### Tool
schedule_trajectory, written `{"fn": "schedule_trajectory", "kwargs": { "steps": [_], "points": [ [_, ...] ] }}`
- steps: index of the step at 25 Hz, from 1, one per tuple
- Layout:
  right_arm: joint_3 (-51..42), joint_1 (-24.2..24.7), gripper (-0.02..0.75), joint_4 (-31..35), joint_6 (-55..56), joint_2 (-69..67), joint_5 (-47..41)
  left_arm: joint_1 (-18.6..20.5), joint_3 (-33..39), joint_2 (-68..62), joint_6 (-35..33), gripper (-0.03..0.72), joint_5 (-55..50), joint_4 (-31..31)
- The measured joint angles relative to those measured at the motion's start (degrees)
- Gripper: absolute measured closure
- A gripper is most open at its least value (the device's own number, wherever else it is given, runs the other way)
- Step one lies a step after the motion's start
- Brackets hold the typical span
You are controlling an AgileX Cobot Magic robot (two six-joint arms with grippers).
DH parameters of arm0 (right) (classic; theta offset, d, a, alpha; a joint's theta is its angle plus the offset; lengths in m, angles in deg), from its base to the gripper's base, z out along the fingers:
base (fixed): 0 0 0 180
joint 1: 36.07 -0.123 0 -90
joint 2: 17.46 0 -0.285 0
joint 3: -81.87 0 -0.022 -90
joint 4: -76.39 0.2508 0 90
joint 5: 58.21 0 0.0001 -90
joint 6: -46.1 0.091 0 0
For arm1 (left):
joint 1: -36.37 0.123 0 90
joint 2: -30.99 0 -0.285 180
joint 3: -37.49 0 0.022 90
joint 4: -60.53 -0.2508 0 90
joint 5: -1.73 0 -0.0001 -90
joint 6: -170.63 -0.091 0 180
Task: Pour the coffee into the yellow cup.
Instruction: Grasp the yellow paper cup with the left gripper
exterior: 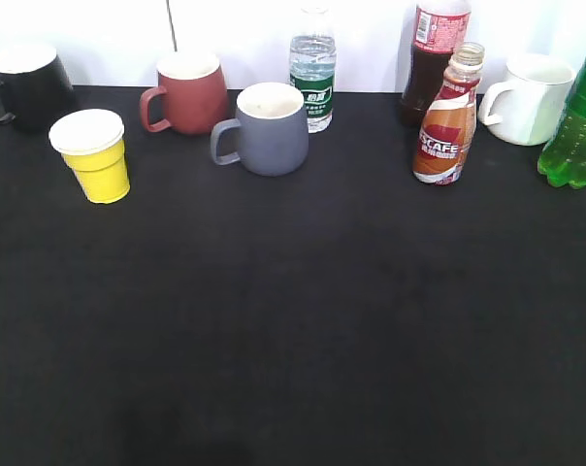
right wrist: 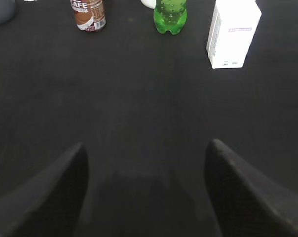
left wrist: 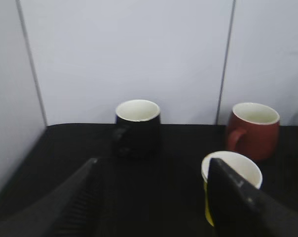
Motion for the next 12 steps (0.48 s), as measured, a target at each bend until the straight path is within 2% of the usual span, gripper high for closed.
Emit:
{"fn": "schedule_trajectory", "kwargs": {
  "steps": [2, 4, 9, 10, 12],
  "points": [
    [0.0, 0.0, 0.167, 0.0, 0.1, 0.0, 0.0, -1.4, 3.8, -9.0, 1.9, 0.19, 10.3, 0.0],
    [0.0, 0.0, 0.167, 0.0, 0.1, 0.0, 0.0, -2.6, 4.0, -16.6, 5.5, 0.19, 14.5, 0.0],
    [0.0, 0.0, 0.167, 0.0, 0.1, 0.0, 0.0, -7.3, 4.0, -38.9, 6.1, 0.185, 33.7, -0.6],
    [0.0, 0.0, 0.167, -0.3, 0.1, 0.0, 0.0, -7.5, 4.0, -42.4, 6.1, 0.155, 36.4, -1.1],
    [0.0, 0.0, 0.167, -0.3, 0.0, 0.0, 0.0, -7.5, 3.2, -47.4, 7.0, 0.05, 39.5, -1.8]
  ]
}}
